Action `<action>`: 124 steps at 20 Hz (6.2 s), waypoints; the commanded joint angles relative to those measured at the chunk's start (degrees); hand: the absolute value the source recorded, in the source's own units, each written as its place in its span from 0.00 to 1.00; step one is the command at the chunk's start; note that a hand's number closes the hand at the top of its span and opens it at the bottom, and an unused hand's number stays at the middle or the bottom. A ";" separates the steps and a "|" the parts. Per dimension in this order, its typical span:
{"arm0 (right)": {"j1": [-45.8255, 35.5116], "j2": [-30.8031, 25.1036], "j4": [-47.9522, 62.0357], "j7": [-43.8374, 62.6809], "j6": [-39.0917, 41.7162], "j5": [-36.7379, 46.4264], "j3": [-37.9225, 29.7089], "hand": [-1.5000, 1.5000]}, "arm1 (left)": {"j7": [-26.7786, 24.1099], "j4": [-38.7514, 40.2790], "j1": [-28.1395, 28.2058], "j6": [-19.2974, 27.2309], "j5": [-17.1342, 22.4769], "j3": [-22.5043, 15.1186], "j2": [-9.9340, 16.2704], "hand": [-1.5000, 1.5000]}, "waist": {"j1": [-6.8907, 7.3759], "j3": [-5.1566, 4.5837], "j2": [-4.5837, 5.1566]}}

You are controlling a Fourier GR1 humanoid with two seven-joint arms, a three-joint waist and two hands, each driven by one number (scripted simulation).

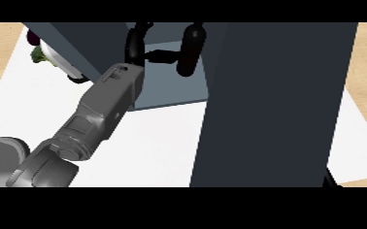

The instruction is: Pick up the wine, place it into the cabinet and close the cabinet

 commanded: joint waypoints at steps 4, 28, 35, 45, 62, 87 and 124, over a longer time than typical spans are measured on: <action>2.49 -2.00 -9.15 3.07 0.36 -2.65 -0.90 0.00 | -3.48 -2.30 -0.33 -6.49 2.59 3.07 -0.04 0.00 | 0.04 -0.07 -0.17; 6.55 -4.33 -11.48 4.94 -0.07 -3.98 -5.48 0.00 | -1.99 -9.71 2.39 -20.37 6.85 3.53 -4.77 0.00 | 5.28 0.16 -2.64; 8.20 -4.94 -12.88 6.03 -1.75 -2.29 -4.62 0.00 | 0.91 -17.88 6.50 -25.02 9.83 0.57 -4.77 0.00 | 6.38 0.08 -3.26; 9.96 -5.25 -13.22 5.66 -3.05 -0.38 -3.43 0.00 | 3.72 -35.70 21.67 -24.34 12.72 -6.52 -4.78 0.00 | 8.25 0.08 -3.56; 10.44 -7.74 -12.90 5.57 -4.85 2.57 -3.14 0.00 | 10.05 -71.84 54.54 -21.14 12.29 -14.79 3.13 0.00 | 8.15 0.08 -3.14; 2.10 -13.07 -12.52 5.05 13.13 -0.32 9.52 1.00 | 6.14 -77.92 67.64 -37.86 19.47 1.24 21.59 0.00 | 7.95 -0.05 -2.54; -50.64 28.50 21.76 35.12 11.40 -5.94 1.05 1.00 | 9.73 -74.04 66.78 -48.66 24.58 9.64 28.65 0.00 | 11.18 -0.27 -2.33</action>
